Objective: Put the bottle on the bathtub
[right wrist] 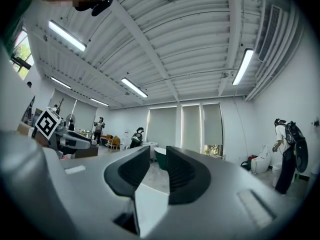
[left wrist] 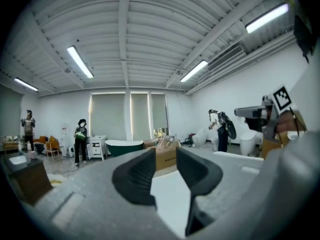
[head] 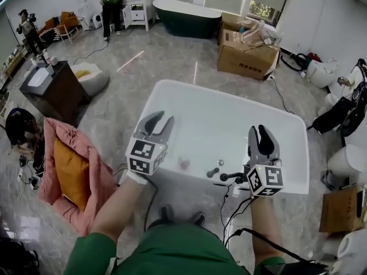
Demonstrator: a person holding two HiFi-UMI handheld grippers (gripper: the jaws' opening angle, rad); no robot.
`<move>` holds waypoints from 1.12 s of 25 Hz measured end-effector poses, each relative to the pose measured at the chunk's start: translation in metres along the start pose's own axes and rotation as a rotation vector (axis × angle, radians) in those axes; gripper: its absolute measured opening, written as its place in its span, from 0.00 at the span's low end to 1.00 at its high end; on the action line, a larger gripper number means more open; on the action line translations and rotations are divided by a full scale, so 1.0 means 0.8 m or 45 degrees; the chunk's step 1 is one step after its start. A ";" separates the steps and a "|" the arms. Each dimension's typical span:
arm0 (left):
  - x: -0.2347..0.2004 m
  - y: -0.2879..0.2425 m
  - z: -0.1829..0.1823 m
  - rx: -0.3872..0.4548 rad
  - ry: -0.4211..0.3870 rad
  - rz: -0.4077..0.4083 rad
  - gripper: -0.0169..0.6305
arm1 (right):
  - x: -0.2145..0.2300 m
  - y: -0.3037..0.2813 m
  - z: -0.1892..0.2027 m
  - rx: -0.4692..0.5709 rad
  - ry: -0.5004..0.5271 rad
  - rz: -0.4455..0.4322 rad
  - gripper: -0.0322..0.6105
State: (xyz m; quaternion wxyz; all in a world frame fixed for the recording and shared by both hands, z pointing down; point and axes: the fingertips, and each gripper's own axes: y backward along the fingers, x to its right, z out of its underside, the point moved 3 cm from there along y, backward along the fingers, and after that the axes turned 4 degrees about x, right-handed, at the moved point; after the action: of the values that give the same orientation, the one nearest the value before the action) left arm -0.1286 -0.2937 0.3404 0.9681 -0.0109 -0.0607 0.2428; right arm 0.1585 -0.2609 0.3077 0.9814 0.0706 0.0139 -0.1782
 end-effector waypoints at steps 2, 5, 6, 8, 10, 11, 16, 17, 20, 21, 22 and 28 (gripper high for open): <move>0.013 0.003 -0.026 0.052 -0.048 0.037 0.23 | -0.003 0.004 -0.010 -0.006 -0.028 0.027 0.20; 0.033 0.012 -0.060 0.123 -0.092 0.072 0.24 | -0.007 0.018 -0.021 -0.017 -0.062 0.033 0.20; 0.040 0.014 -0.070 0.144 -0.097 0.079 0.24 | -0.008 0.023 -0.024 -0.012 -0.067 0.030 0.20; 0.052 0.017 -0.085 0.177 -0.098 0.093 0.24 | -0.009 0.032 -0.031 -0.002 -0.076 0.027 0.20; 0.063 0.015 -0.095 0.200 -0.097 0.109 0.24 | -0.008 0.041 -0.036 0.007 -0.081 0.023 0.20; 0.067 0.014 -0.098 0.208 -0.096 0.116 0.24 | -0.008 0.045 -0.038 0.013 -0.082 0.023 0.20; 0.079 0.009 -0.103 0.226 -0.111 0.115 0.24 | -0.005 0.058 -0.046 0.017 -0.094 0.042 0.20; 0.081 0.007 -0.102 0.222 -0.116 0.114 0.24 | -0.004 0.060 -0.045 0.016 -0.100 0.046 0.20; 0.090 0.001 -0.093 0.202 -0.106 0.126 0.24 | -0.001 0.064 -0.041 0.027 -0.112 0.049 0.20; 0.092 -0.001 -0.090 0.196 -0.100 0.132 0.24 | 0.000 0.064 -0.040 0.033 -0.110 0.047 0.20; 0.093 -0.003 -0.087 0.190 -0.098 0.135 0.24 | 0.001 0.064 -0.039 0.038 -0.103 0.046 0.20; 0.098 -0.009 -0.088 0.172 -0.124 0.127 0.24 | 0.011 0.061 -0.039 0.027 -0.018 0.063 0.20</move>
State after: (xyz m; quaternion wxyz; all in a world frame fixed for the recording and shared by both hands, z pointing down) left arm -0.0483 -0.2626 0.2800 0.9492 0.0630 -0.0906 0.2946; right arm 0.1838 -0.2138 0.2827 0.9847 0.0799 0.0033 -0.1546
